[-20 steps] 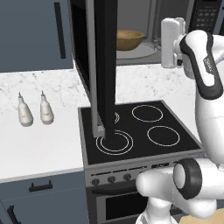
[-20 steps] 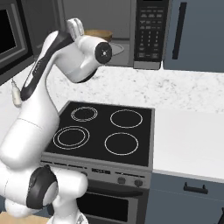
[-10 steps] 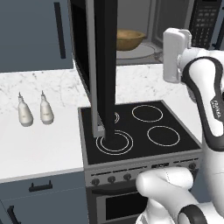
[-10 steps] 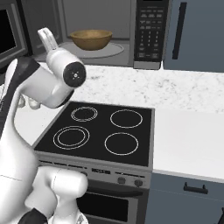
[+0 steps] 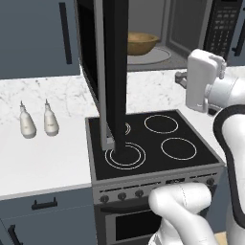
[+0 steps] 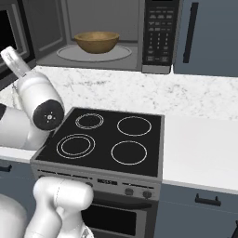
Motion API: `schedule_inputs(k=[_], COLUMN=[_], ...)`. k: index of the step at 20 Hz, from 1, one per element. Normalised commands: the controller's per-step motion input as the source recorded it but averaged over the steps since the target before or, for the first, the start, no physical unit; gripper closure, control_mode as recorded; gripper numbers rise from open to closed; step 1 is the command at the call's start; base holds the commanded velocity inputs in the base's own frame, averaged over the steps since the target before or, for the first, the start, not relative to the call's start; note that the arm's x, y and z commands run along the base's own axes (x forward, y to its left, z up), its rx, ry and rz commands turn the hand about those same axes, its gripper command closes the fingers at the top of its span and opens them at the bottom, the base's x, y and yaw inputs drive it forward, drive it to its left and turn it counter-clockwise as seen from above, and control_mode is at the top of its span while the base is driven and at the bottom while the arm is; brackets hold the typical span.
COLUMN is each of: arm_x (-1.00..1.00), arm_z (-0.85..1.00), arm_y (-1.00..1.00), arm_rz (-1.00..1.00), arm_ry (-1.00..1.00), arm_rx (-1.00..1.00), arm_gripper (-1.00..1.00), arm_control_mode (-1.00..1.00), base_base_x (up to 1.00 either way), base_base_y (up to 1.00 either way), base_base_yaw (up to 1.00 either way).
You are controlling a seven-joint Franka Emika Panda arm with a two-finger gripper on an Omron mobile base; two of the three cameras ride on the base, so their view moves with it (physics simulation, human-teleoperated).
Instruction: Open the microwave, place the bowl with waffle inside the microwave, then close the microwave door and turn it on.
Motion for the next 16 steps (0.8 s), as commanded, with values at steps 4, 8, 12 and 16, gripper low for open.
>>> schedule_inputs(k=[4, 8, 12, 16], arm_x=[-1.0, -1.0, -1.0, -1.0], arm_z=[0.0, -0.01, -0.19, -0.27], arm_y=[0.51, 0.71, 0.77, 0.63], arm_rz=[0.0, -0.09, -0.2, -0.22], arm_ry=[-0.24, -0.09, -0.02, -0.09], arm_rx=[-0.04, 0.0, -0.03, -0.02], arm_gripper=[1.0, 1.0, 1.0, 1.0], arm_control_mode=[-1.0, -1.0, -1.0, -1.0], base_base_x=[0.0, 0.0, 0.0, 0.0], base_base_y=[0.0, 0.0, 0.0, 0.0], base_base_yaw=[0.0, 0.0, 0.0, 0.0])
